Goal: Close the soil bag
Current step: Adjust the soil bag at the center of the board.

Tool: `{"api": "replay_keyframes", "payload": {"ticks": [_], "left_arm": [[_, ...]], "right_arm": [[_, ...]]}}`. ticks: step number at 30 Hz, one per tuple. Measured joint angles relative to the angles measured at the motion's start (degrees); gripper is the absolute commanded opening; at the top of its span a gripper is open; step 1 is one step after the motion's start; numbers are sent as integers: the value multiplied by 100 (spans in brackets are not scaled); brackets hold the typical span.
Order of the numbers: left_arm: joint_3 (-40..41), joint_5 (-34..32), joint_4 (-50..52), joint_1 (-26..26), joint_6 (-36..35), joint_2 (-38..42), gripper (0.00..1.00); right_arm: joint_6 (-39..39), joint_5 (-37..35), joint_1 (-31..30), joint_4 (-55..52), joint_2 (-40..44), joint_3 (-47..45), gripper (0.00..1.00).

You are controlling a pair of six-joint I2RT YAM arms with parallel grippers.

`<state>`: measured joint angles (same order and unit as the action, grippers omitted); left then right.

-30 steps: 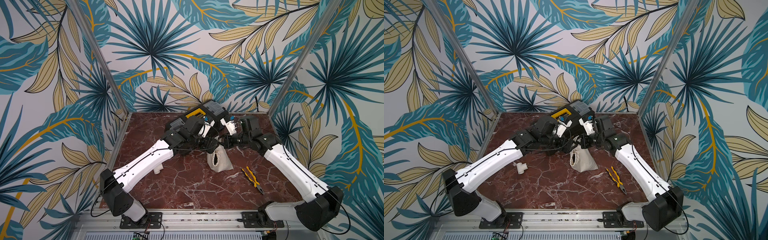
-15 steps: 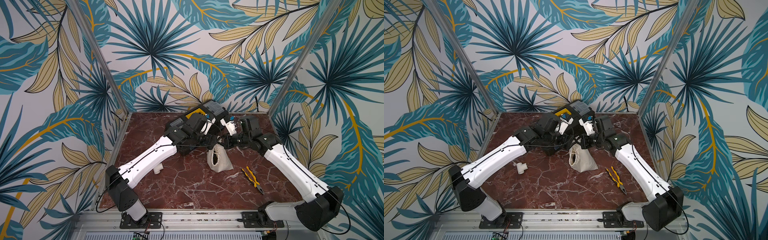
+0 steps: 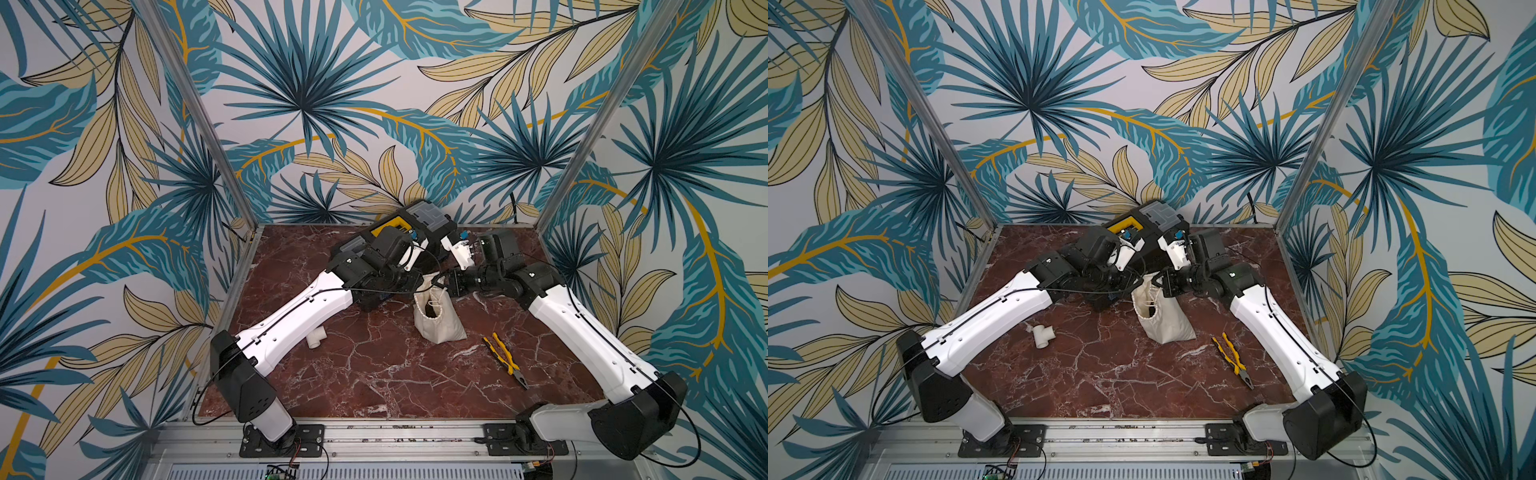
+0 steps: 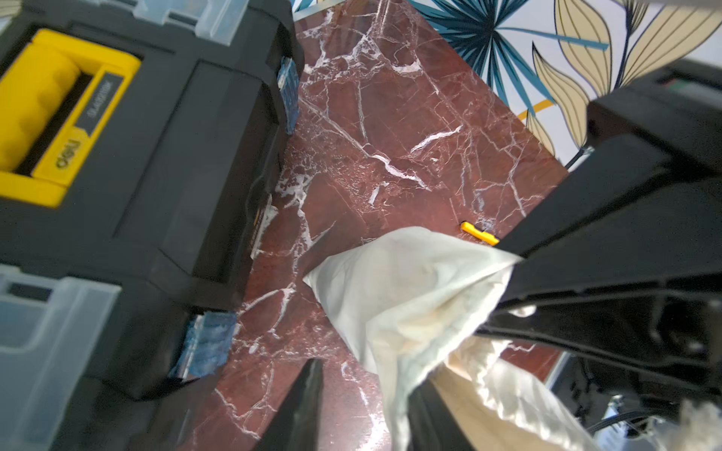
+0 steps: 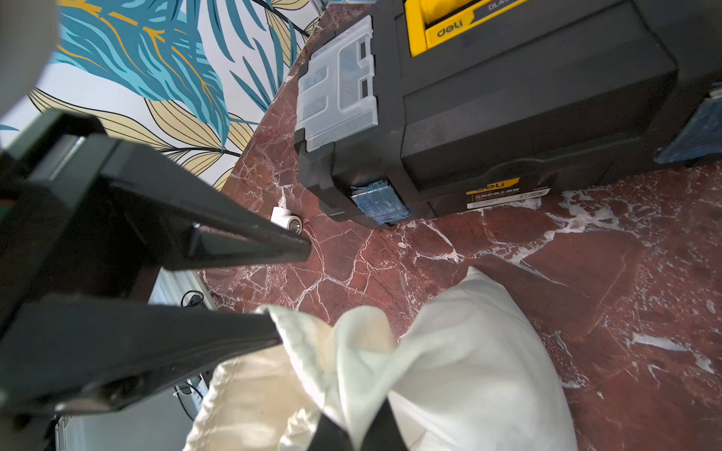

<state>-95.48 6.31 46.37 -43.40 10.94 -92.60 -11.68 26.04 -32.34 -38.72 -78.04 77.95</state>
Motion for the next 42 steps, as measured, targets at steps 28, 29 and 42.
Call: {"api": "replay_keyframes", "payload": {"ticks": [28,29,42], "left_arm": [[-772,210,345,-28,-4,-262,69],[-772,258,361,-33,-17,-260,72],[-605,719,597,-179,-70,-214,82]], "right_arm": [[72,-1268,0,-2387,-785,1622,0],[79,-1261,0,-2380,-811,1742,0],[59,-1058,0,-2264,-1019,2197,0]]}}
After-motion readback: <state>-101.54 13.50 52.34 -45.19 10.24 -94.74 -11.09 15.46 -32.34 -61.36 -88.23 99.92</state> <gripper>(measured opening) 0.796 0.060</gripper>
